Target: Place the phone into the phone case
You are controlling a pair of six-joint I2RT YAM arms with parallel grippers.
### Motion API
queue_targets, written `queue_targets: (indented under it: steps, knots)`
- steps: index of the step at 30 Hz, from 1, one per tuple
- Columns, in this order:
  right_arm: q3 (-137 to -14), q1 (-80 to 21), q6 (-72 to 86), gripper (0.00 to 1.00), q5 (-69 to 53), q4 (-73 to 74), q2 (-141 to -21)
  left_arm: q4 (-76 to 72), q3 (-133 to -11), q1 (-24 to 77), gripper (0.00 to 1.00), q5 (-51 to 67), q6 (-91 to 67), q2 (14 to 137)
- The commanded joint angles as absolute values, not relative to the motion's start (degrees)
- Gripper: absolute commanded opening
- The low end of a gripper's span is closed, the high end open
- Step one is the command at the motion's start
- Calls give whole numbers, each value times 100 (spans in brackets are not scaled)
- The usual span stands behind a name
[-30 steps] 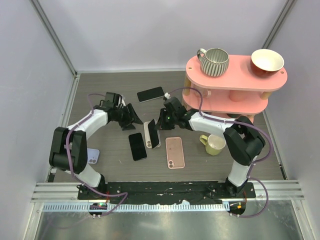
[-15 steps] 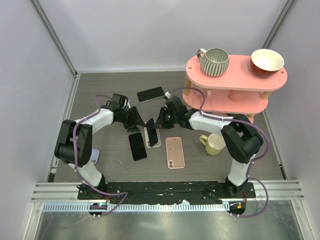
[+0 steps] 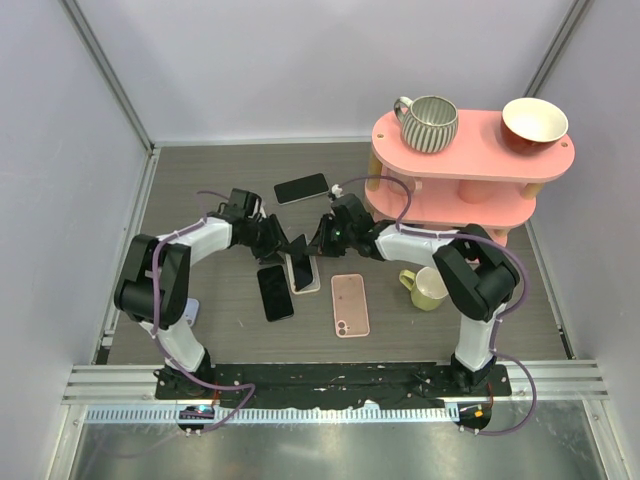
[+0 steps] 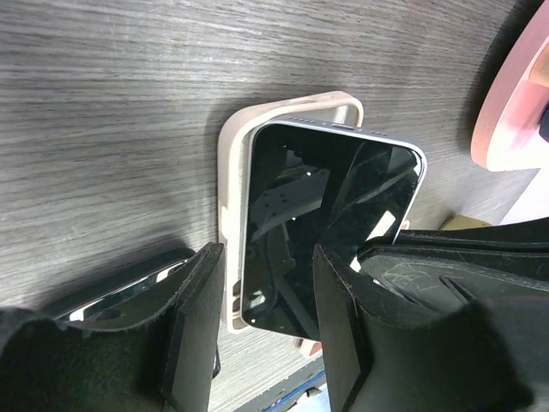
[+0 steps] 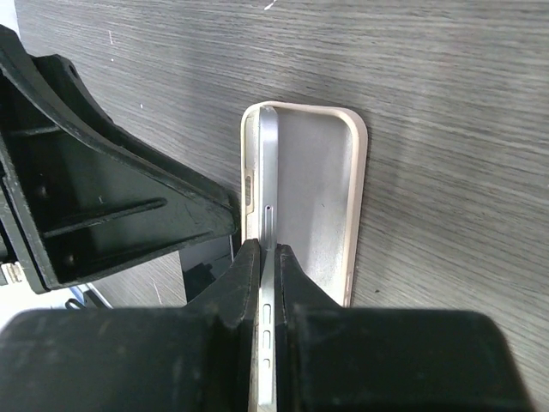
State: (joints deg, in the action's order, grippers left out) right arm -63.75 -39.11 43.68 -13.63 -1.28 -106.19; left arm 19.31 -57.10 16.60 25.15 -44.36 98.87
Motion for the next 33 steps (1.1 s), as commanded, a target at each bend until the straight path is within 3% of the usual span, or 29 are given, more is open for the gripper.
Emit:
queue_targets:
  steps: [1,17,24,33]
  knots:
    - [-6249,-3779,4588,1,-1450,-474,-10846,1591,-5748,1723,49,2715,-4570,10010]
    - [-6126,-3779,4299,13,-1345,-361,-11074,1459,-5704,1846,43,2725,-4570,9976]
    - [-6187,-3779,4157,31,-1283,-97,-11004,2179,-6213,1846,43,2128,-4377,9625]
    - [-6407,-3779,3973,41,-1248,298,-10644,2706,-6407,1846,49,1301,-4193,9439]
